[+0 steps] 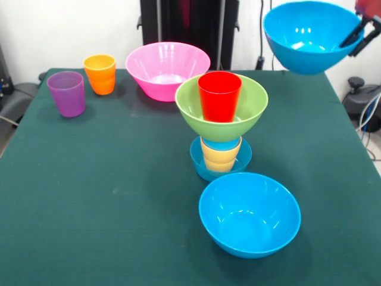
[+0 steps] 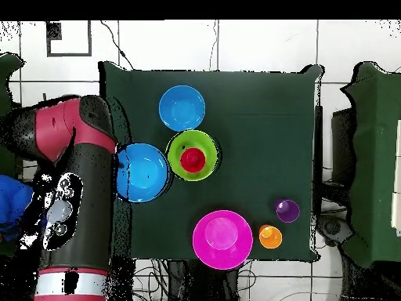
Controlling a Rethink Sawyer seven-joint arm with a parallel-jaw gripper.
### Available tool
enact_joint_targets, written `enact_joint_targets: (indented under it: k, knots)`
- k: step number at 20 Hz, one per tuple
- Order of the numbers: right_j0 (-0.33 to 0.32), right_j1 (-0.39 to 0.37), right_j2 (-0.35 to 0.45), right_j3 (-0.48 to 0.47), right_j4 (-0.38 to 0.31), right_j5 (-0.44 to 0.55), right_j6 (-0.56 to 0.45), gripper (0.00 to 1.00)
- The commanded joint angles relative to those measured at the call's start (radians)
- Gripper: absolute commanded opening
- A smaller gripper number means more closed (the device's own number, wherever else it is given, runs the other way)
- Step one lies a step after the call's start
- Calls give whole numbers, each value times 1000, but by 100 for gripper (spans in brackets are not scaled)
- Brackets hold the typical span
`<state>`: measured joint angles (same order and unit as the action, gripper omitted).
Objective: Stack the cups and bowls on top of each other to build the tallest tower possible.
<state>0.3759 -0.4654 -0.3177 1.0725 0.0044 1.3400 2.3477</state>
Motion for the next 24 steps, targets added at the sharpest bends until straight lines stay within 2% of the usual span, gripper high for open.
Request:
enact_joint_targets:
  k: [1,10,16,24]
  knots:
    - [-25,-53,21,8,-18,117,73,0]
    - [-50,-76,7,-9,-45,140,21,0]
    - [-75,-80,8,-19,-67,83,-31,0]
    - [-134,-96,27,-41,-98,66,-122,0]
